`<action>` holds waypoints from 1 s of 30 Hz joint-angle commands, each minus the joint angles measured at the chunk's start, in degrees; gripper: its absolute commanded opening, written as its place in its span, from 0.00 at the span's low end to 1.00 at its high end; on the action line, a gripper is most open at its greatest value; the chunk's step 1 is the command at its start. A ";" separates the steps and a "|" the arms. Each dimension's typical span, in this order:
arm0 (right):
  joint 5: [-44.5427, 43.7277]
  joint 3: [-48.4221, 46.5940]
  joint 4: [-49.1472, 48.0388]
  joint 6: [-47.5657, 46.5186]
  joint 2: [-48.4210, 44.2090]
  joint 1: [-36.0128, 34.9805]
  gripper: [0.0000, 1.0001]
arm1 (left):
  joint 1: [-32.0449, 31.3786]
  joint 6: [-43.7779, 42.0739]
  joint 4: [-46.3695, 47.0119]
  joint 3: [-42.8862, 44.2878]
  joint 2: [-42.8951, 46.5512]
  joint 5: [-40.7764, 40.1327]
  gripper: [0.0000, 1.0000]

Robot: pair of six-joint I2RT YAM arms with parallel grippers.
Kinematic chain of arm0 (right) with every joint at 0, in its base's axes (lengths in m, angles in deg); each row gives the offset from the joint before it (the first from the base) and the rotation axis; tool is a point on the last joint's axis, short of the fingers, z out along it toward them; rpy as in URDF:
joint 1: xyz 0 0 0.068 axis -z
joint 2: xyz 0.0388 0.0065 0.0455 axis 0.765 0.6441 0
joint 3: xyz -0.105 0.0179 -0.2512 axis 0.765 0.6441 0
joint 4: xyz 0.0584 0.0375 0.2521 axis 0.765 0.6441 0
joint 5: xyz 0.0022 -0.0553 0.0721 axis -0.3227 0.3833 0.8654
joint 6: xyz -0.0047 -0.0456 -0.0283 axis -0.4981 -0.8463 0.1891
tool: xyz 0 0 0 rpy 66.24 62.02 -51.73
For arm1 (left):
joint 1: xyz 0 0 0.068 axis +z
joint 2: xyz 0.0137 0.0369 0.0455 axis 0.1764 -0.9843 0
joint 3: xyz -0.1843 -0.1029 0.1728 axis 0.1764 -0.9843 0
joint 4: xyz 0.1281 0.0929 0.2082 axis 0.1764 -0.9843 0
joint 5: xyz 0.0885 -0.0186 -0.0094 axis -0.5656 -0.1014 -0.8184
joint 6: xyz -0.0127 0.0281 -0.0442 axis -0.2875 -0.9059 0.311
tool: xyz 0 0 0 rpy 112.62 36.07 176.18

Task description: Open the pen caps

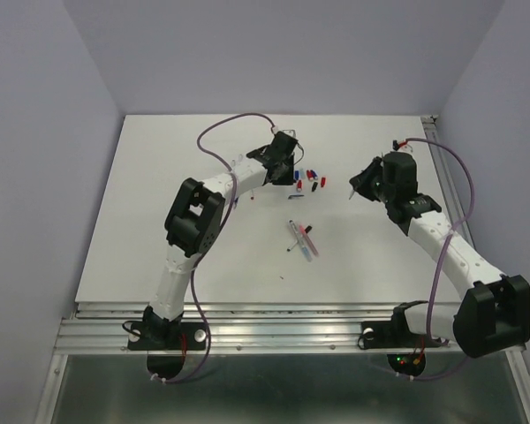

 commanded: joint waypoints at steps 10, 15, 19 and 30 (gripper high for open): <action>1.22 1.36 1.84 -0.91 -1.86 0.03 0.08 | -0.07 -2.74 -6.16 9.80 -6.70 -0.22 0.18; 1.39 1.28 1.84 -1.00 -2.12 -0.06 0.09 | 0.01 -2.65 -6.86 10.42 -6.62 0.48 0.36; 1.66 0.84 1.84 -1.62 -2.21 -0.06 0.09 | -0.07 -2.73 -6.60 9.45 -4.33 0.14 0.48; 11.93 0.13 -3.25 -3.46 1.30 -0.06 0.10 | 0.01 -3.27 -4.76 4.20 11.72 1.63 0.53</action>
